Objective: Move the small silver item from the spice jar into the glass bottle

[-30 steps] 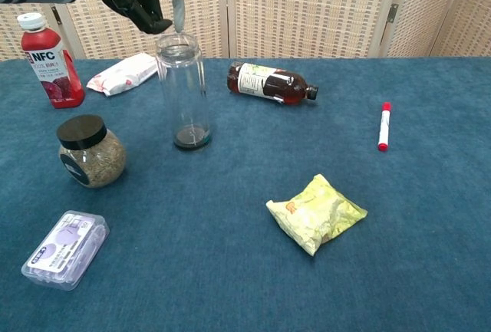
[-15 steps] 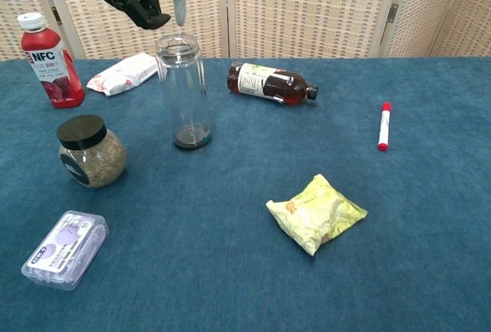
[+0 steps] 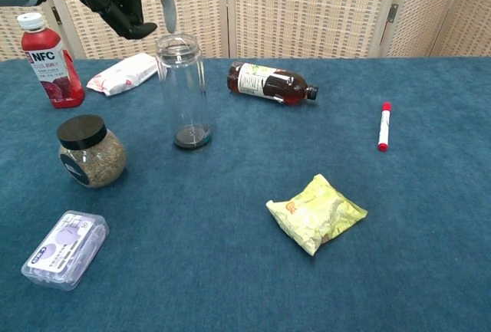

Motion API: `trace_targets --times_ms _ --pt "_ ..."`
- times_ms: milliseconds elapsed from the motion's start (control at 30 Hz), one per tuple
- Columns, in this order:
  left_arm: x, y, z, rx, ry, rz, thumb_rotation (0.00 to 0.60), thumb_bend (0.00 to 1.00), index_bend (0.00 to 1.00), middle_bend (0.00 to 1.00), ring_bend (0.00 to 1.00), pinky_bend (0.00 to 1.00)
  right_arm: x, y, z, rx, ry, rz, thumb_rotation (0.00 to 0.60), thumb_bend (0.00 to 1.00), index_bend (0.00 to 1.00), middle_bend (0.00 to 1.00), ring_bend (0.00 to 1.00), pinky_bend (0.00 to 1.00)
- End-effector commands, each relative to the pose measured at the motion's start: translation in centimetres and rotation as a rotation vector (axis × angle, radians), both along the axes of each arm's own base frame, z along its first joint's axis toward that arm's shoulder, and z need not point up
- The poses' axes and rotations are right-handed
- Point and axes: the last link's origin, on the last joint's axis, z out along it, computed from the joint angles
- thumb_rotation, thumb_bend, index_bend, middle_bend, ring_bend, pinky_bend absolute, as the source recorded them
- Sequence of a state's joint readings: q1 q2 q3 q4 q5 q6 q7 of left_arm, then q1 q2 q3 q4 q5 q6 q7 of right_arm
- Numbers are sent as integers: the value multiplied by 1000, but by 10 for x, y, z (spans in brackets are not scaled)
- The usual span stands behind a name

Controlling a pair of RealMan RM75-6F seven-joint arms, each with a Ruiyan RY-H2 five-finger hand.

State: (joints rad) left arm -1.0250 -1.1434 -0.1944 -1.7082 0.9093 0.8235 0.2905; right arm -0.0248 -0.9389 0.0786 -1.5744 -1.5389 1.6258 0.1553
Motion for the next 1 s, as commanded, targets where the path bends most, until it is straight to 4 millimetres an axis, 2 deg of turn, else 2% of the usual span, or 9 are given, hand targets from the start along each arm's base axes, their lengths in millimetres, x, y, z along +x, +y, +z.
trace_targets --times_ms 33,433,1000 --pt "0 -3 -1 -4 16 -6 600 547 322 1000 978 1000 0 0 0 -2 0 -1 600 367 156 218 102 214" --pt "-4 -11 -3 -14 51 -9 600 547 317 1000 987 1000 0 1 -1 0 0 0 600 367 155 218 102 214" --pt "-5 -11 -13 -31 74 -7 600 547 316 1000 987 1000 0 3 0 -4 1 -5 600 367 156 218 102 214"
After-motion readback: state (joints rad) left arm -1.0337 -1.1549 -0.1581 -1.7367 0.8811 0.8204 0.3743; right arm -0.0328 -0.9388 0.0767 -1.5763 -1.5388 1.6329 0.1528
